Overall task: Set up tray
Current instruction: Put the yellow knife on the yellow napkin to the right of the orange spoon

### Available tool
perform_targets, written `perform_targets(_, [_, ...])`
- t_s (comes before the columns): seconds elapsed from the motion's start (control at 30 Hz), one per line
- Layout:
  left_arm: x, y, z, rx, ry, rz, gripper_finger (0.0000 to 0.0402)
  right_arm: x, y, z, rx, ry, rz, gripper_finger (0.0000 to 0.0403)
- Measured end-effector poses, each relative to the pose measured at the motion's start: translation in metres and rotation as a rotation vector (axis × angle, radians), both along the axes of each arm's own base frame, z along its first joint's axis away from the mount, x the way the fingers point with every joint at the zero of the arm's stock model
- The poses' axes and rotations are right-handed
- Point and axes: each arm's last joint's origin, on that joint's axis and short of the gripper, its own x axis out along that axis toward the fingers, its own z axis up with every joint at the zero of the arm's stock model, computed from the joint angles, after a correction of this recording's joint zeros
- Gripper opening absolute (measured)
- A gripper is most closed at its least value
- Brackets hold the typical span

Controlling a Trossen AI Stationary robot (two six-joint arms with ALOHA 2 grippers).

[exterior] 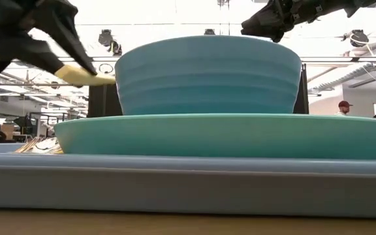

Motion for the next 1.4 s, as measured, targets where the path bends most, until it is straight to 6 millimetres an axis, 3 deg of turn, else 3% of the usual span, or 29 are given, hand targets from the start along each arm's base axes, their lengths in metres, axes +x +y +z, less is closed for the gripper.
perform_targets(0.2, [-0.002,-0.024,-0.02,-0.109,0.007,0.06,0.0073,0.0,0.0,-0.001,0.007,0.005,-0.001,0.0153])
perform_targets(0.33, [0.006,-0.042,-0.017,-0.175,0.033,0.06,0.0073,0.0,0.0,-0.001,0.006,0.005,0.0,0.0153])
perform_targets(0.6, [0.019,-0.069,-0.005,-0.196,0.259,0.1,0.0073,0.0,0.0,-0.001,0.005,0.004,0.005,0.0153])
perform_targets(0.77, [0.025,-0.084,-0.013,-0.241,0.317,0.097,0.0073,0.0,0.002,0.0,0.017,0.001,0.05,0.0153])
perform_targets(1.0, [0.029,-0.09,-0.031,-0.26,0.384,0.095,0.0073,0.0,0.002,0.0,0.026,0.0,0.049,0.0153])
perform_targets(1.4, [0.024,-0.086,-0.031,-0.242,0.446,0.104,0.0073,0.0,0.002,0.0,0.036,-0.002,0.047,0.0153])
